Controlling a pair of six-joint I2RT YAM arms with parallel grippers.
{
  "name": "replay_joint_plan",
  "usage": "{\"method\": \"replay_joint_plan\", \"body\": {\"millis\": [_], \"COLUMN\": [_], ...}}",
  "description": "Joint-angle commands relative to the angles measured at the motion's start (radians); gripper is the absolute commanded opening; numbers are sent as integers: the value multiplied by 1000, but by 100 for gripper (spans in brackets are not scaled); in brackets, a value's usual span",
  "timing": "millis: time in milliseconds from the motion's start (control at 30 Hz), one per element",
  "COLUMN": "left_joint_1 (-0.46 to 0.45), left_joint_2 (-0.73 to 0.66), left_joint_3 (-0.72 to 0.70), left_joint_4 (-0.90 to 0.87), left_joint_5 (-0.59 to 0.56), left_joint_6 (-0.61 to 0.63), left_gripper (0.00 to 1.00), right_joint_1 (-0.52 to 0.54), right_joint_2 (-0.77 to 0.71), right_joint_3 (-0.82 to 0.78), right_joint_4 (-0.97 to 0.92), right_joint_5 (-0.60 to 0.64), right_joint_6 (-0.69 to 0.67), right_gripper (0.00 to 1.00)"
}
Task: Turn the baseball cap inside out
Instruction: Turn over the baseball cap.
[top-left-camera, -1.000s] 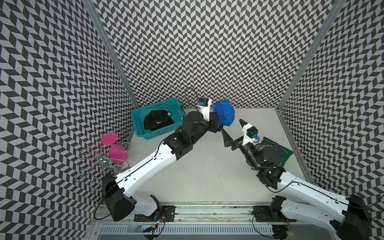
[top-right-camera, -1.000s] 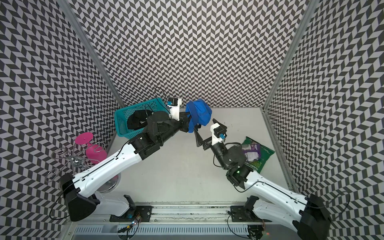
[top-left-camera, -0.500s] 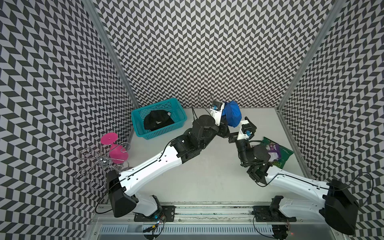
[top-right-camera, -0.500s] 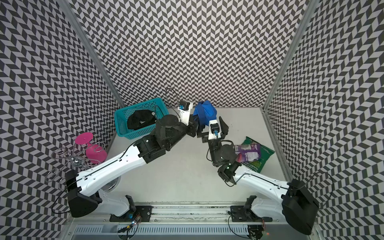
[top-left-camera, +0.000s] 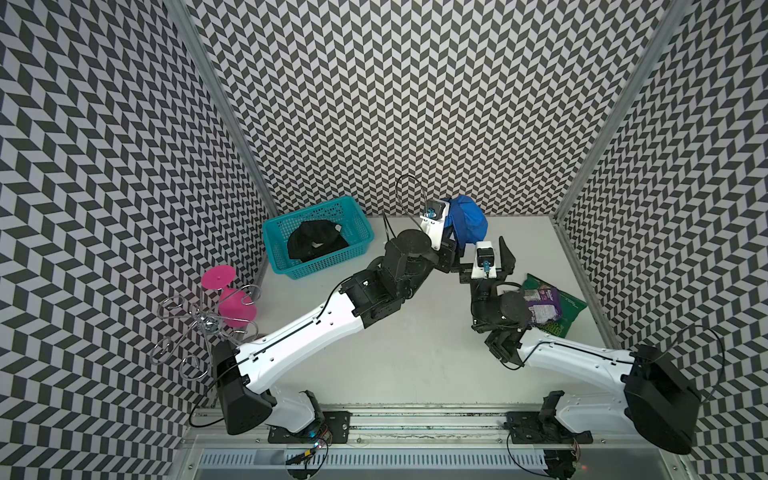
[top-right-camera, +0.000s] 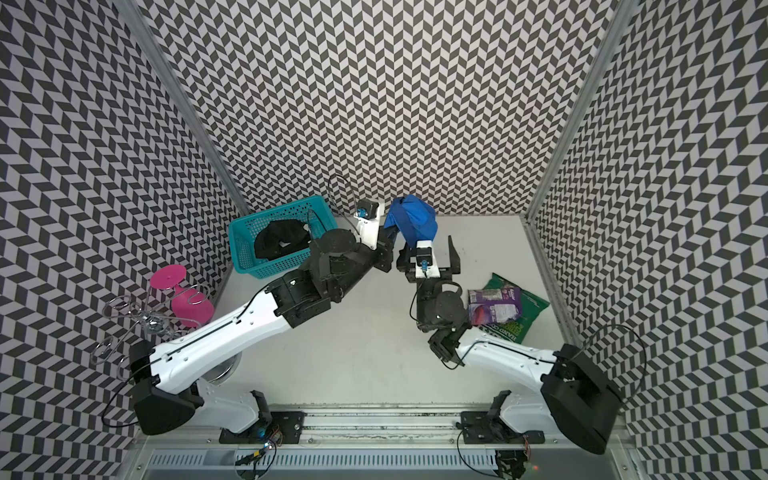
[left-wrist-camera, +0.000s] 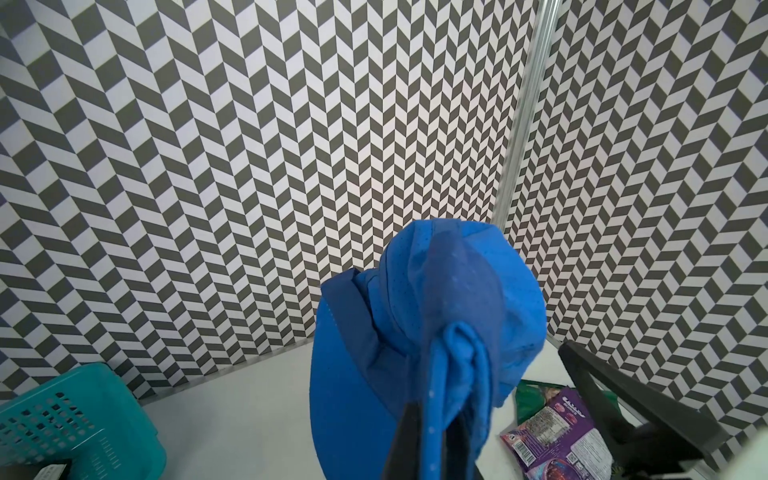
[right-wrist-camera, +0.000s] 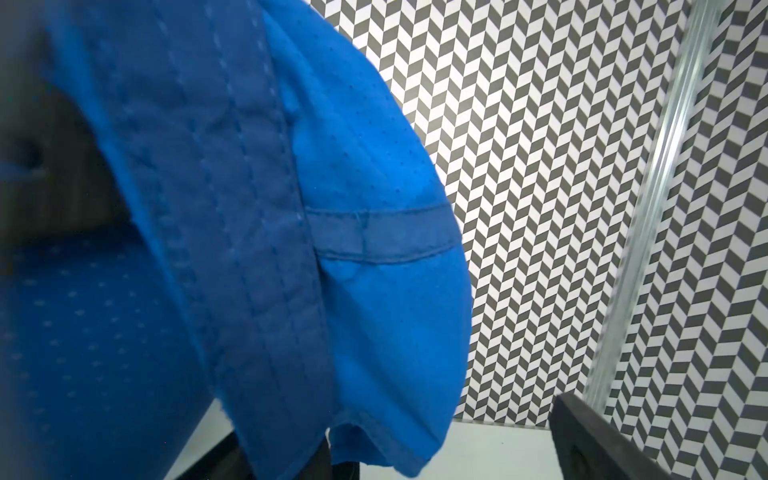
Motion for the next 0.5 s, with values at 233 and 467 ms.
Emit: {"method": "replay_joint_plan", "body": {"millis": [233,467], "left_joint_1": [-7,-7], "left_joint_2": [22,26], "left_joint_3": [33,28], "left_joint_4": [-89,-99], "left_joint_5": [-49,47], "left_joint_6": [-10,28], "left_gripper": [0,0], "right_joint_1": [5,5], "right_joint_2": [-64,-31], "right_joint_3": [36,82], "right_joint_4": [154,123], "right_joint_5": [8,-12], "right_joint_6": [-138,-187], "right_gripper": [100,100]}}
